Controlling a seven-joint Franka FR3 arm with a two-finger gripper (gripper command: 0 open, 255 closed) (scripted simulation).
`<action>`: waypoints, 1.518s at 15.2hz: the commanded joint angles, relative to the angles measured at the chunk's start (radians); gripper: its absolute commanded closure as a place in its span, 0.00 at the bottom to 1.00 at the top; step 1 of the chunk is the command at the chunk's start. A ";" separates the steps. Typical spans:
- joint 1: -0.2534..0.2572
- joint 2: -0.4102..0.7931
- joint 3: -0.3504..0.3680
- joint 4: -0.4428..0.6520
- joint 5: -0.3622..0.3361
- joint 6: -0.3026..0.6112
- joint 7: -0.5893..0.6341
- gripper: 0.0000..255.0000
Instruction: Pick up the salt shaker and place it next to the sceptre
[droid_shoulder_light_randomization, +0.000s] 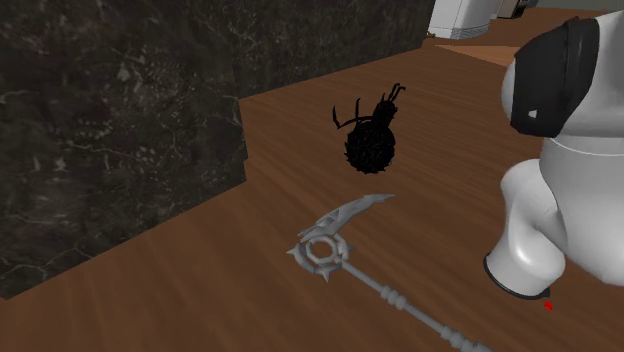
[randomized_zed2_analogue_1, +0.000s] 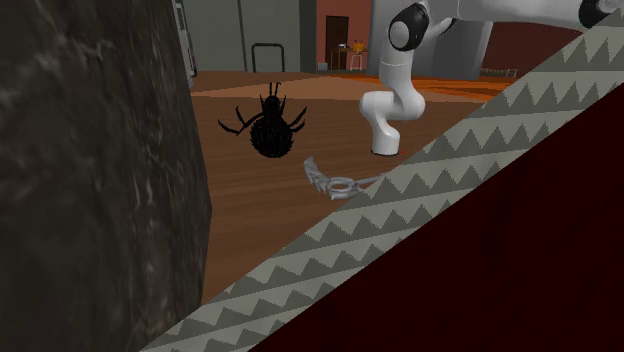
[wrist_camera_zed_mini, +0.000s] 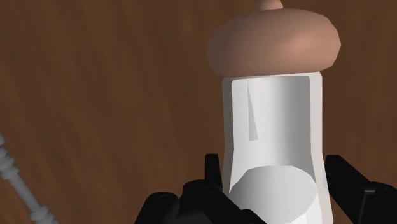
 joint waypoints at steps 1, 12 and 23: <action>0.085 0.062 -0.014 0.086 -0.035 -0.045 0.047 1.00; 0.150 0.140 -0.040 0.069 -0.083 0.021 0.115 1.00; 0.148 0.186 -0.067 -0.018 -0.125 0.135 0.152 1.00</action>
